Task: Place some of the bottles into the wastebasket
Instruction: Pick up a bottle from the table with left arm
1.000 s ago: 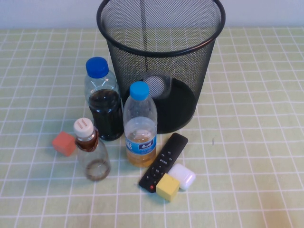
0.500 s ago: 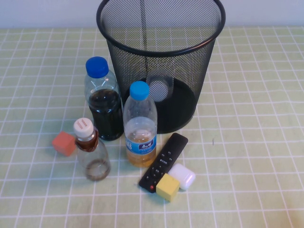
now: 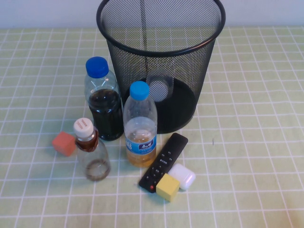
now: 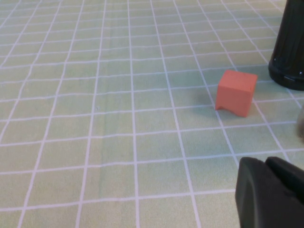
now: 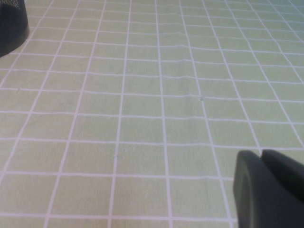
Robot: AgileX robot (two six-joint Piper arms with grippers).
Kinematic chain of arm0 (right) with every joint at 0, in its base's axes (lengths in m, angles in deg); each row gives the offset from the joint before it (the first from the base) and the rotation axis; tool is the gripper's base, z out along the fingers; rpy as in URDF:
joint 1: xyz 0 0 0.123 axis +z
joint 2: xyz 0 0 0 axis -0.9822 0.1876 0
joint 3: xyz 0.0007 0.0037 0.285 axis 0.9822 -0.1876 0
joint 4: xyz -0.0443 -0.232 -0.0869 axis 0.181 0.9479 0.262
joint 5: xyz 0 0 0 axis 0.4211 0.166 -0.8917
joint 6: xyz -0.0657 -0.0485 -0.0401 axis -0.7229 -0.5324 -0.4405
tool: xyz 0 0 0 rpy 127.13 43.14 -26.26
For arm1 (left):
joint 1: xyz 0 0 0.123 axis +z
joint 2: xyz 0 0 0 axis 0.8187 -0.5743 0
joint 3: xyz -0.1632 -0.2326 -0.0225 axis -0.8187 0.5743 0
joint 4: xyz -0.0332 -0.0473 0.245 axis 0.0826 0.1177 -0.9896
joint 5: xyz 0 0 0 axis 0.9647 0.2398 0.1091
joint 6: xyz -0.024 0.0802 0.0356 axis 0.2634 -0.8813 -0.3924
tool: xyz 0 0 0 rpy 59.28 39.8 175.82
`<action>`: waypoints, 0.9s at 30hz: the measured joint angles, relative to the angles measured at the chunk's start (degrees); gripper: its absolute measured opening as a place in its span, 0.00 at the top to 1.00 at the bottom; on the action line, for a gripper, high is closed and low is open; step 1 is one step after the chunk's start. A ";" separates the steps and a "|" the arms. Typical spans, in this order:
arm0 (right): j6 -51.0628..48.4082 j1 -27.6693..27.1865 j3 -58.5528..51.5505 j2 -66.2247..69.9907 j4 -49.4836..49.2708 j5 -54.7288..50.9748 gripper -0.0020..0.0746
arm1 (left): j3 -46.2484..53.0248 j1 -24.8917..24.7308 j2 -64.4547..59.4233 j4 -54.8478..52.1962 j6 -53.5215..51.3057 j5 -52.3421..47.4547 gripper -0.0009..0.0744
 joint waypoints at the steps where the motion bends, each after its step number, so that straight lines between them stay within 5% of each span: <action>1: 0.00 0.00 0.00 0.00 0.00 0.00 0.98 | 0.00 0.00 0.00 0.00 0.00 0.00 0.99; 19: 0.00 0.00 0.00 0.00 0.00 0.00 0.98 | 0.00 0.00 0.00 -0.51 0.59 1.36 0.99; 27: 0.10 0.00 0.00 0.00 0.00 -0.09 0.98 | 0.00 0.00 0.00 14.66 6.13 14.22 0.99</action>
